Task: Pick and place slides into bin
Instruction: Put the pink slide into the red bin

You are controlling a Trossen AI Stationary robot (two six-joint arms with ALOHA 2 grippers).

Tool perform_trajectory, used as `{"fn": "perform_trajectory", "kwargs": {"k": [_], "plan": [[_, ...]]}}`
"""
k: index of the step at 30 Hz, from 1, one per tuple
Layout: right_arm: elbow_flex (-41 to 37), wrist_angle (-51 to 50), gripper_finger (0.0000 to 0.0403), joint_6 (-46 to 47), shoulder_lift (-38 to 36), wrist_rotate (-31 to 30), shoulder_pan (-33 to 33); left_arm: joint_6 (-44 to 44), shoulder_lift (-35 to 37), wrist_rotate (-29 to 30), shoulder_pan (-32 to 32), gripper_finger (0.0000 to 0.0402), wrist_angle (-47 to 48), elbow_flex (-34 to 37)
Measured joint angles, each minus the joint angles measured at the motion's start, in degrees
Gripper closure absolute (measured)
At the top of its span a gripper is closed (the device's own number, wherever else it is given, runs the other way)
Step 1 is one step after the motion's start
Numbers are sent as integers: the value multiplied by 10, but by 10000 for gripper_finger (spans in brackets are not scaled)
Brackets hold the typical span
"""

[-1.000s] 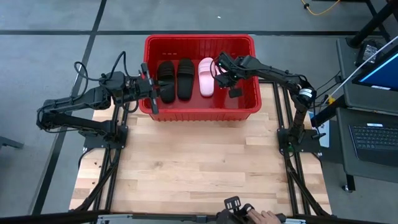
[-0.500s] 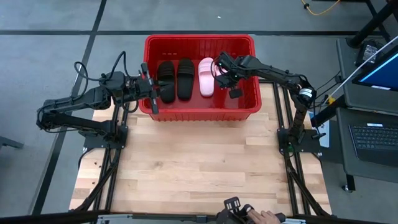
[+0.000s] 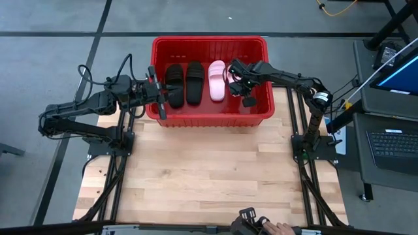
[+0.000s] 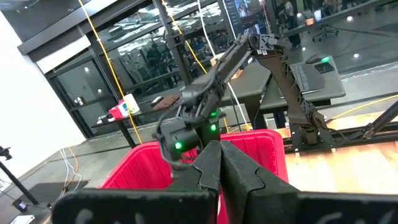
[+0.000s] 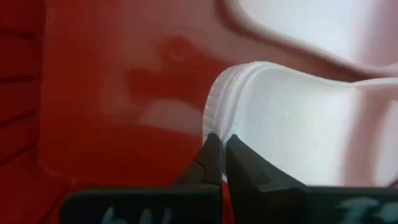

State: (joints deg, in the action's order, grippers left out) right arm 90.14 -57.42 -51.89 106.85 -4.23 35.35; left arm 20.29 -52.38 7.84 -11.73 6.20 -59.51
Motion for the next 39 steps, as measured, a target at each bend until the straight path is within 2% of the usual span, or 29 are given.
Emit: {"fn": "perform_trajectory", "kwargs": {"k": [11,22,32,39], "plan": [[-61,75,395,32,0,0,3,-1,0,0,0,400,-4,0],[-63,95,395,34,0,1,5,-15,0,-6,0,400,-4,0],[-63,96,387,51,0,27,6,-16,0,-20,0,399,-4,0],[-63,97,355,64,0,28,6,-15,0,-20,0,399,-4,0]]}}
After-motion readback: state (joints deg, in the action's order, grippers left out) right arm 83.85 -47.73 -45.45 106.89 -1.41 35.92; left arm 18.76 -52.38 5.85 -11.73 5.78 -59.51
